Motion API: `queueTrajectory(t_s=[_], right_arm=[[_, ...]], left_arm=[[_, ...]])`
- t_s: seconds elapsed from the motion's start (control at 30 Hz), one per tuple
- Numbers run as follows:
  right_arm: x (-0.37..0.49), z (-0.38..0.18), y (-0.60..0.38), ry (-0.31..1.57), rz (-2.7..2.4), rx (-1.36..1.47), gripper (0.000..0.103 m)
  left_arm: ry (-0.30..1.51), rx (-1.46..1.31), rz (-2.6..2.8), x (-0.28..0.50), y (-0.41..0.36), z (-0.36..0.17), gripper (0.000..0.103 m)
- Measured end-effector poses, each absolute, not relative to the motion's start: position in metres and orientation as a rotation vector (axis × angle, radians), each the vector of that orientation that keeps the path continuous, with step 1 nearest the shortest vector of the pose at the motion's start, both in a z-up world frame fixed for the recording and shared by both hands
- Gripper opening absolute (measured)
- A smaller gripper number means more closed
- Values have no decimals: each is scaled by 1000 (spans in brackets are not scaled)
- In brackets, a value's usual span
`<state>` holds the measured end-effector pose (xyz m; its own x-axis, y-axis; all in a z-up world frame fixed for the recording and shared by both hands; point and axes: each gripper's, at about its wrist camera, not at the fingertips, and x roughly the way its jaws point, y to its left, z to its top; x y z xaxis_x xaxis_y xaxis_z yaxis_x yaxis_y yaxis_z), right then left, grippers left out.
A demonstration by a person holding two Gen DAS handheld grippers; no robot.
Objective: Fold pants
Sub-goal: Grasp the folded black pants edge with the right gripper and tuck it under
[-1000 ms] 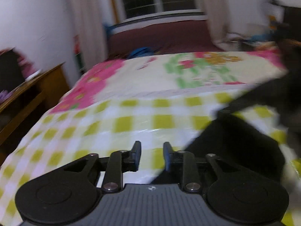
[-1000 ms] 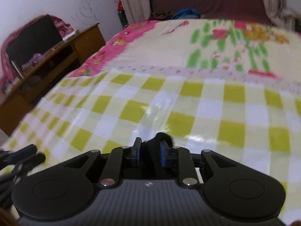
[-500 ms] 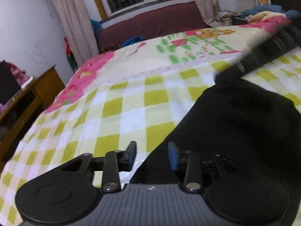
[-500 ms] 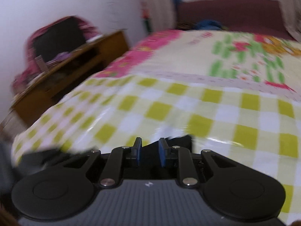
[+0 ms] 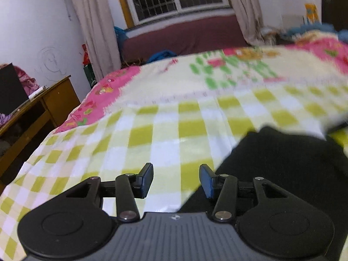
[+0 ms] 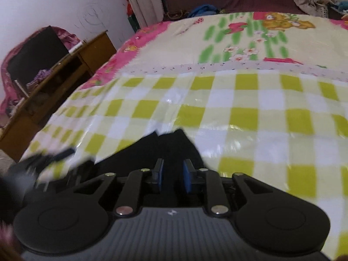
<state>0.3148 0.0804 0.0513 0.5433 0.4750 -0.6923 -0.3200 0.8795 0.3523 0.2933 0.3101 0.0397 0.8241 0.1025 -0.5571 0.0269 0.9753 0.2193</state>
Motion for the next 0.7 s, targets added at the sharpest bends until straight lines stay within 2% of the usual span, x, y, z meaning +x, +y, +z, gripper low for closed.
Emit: queueTrajectory(t_s=[0.1, 0.17, 0.2, 0.23, 0.27, 0.4, 0.53, 0.6, 0.7], right_arm=[[298, 37, 70, 941, 445, 209, 21], [297, 13, 63, 1015, 409, 257, 23], [300, 0, 62, 1043, 406, 282, 22], [304, -12, 64, 1050, 391, 278, 18], [308, -18, 68, 1062, 377, 262, 17], [314, -3, 80, 1033, 369, 184, 22], [291, 35, 78, 895, 407, 143, 23], [290, 26, 84, 902, 458, 138, 22], [309, -21, 97, 1013, 478, 121, 24]], left_arm=[[616, 298, 27, 304, 297, 33, 62], [698, 381, 10, 317, 287, 8, 61], [732, 409, 8, 321, 283, -8, 60], [718, 441, 20, 320, 280, -20, 60], [685, 473, 29, 316, 276, -26, 60], [669, 464, 57, 312, 273, -8, 60], [645, 333, 143, 293, 284, 24, 60], [662, 295, 150, 282, 283, 24, 61], [730, 362, 160, 283, 266, -6, 61]])
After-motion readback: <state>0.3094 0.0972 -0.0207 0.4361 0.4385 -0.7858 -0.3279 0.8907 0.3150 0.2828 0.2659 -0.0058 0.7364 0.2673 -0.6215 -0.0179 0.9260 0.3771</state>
